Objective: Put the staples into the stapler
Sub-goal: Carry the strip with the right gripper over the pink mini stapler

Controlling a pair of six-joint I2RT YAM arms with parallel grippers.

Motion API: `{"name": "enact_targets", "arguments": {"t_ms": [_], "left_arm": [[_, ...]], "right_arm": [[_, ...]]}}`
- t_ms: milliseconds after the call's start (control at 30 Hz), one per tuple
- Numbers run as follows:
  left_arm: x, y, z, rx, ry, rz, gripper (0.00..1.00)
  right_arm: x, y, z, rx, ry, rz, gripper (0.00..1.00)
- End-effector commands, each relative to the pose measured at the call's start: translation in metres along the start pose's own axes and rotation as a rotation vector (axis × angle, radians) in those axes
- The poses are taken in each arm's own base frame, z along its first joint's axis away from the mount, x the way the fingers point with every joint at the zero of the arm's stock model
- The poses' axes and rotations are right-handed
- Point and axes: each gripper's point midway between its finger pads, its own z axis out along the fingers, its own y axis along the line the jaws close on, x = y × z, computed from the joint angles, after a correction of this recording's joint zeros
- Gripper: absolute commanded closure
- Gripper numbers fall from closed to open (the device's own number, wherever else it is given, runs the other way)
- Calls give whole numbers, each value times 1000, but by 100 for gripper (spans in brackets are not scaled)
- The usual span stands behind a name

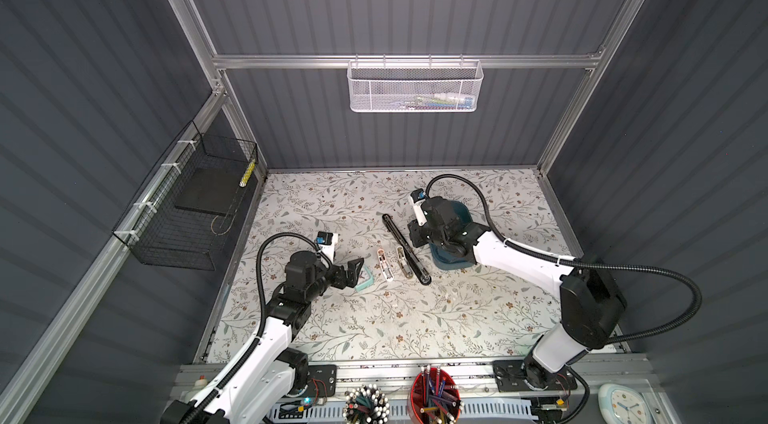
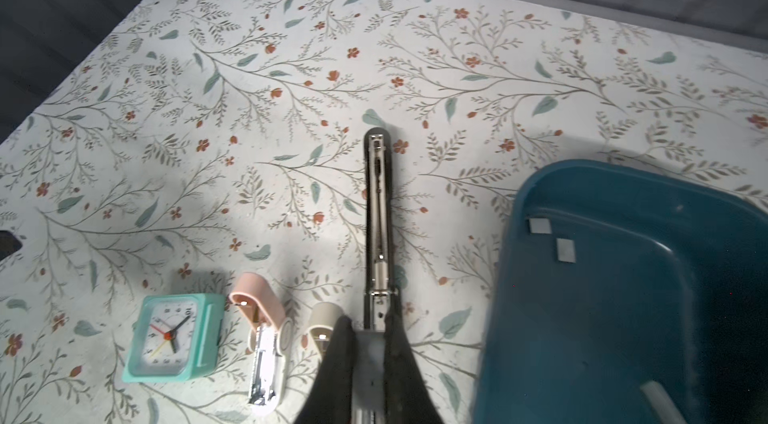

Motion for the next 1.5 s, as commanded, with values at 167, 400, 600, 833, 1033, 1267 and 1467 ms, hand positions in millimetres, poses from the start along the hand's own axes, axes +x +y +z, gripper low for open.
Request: {"name": "enact_targets", "arguments": {"t_ms": [167, 400, 600, 833, 1033, 1267, 1467], "left_arm": [[3, 4, -7, -25, -23, -1, 0], [5, 4, -5, -21, -14, -5, 0], [6, 5, -1, -24, 2, -7, 0], [6, 6, 1, -26, 9, -7, 0], [7, 4, 1, -13, 5, 0, 0], [5, 5, -3, -23, -15, 2, 0], [6, 5, -2, -25, -10, -2, 0]], "right_arm": [[26, 32, 17, -36, 58, 6, 92], [45, 53, 28, -69, 100, 7, 93], [54, 59, 29, -66, 115, -9, 93], [78, 68, 29, -67, 155, -29, 93], [92, 82, 32, -96, 190, -34, 93], [100, 84, 46, -80, 235, -49, 92], [101, 82, 55, -53, 258, -71, 92]]}}
